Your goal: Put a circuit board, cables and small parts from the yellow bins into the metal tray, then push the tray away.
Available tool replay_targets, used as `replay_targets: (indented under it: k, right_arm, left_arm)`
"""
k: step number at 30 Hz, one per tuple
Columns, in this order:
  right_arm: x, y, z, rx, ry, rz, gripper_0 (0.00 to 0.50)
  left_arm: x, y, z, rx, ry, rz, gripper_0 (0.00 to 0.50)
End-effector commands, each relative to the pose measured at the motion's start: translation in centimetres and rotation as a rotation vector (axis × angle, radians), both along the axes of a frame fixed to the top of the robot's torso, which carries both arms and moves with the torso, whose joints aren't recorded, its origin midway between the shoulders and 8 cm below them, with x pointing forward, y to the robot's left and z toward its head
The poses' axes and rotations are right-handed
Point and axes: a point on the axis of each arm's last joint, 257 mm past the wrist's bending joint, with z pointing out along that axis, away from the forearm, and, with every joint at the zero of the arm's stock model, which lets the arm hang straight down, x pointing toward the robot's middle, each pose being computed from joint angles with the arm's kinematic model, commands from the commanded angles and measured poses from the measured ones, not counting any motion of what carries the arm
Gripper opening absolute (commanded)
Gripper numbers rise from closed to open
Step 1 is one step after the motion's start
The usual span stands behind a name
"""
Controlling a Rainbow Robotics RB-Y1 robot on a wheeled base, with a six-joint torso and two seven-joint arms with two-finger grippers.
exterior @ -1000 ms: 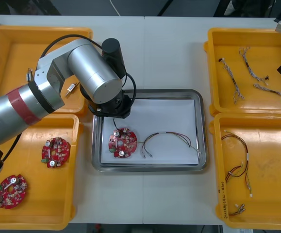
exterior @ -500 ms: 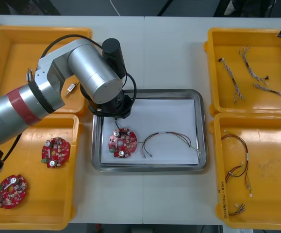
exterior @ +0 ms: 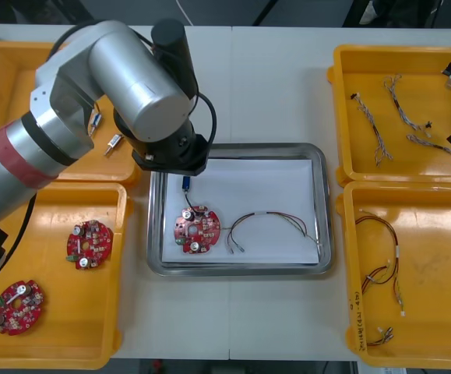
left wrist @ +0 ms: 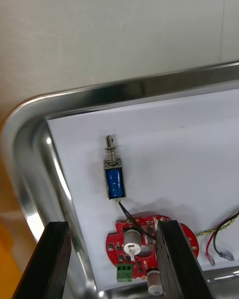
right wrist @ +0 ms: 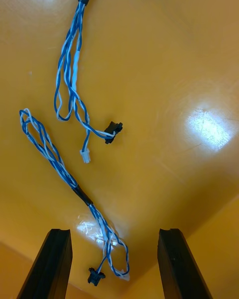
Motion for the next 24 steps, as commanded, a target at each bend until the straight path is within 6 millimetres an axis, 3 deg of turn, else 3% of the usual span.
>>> replay_targets:
  k: [1, 9, 13, 17, 24]
  right_arm:
    - [1.6, -1.1, 3.8, -0.028, -0.082, 0.011, 0.5]
    - [1.8, -0.9, 1.0, 0.003, -0.078, -0.02, 0.5]
    - [1.7, -0.3, -0.1, 0.007, -0.063, -0.016, 0.5]
    - [1.4, 0.3, -1.0, 0.014, -0.044, -0.013, 0.5]
    - [1.8, 0.9, -1.8, 0.012, -0.046, -0.008, 0.5]
  left_arm:
    - [1.0, 2.2, 5.5, 0.023, -0.079, -0.048, 0.5]
    - [0.9, 7.8, 9.4, 0.06, -0.053, -0.012, 0.5]
    - [1.8, 9.8, 11.3, 0.044, -0.086, 0.004, 0.5]
    - [2.6, 11.7, 12.3, 0.017, -0.096, 0.031, 0.5]
    - [4.0, 16.9, 13.1, 0.037, -0.102, 0.085, 0.5]
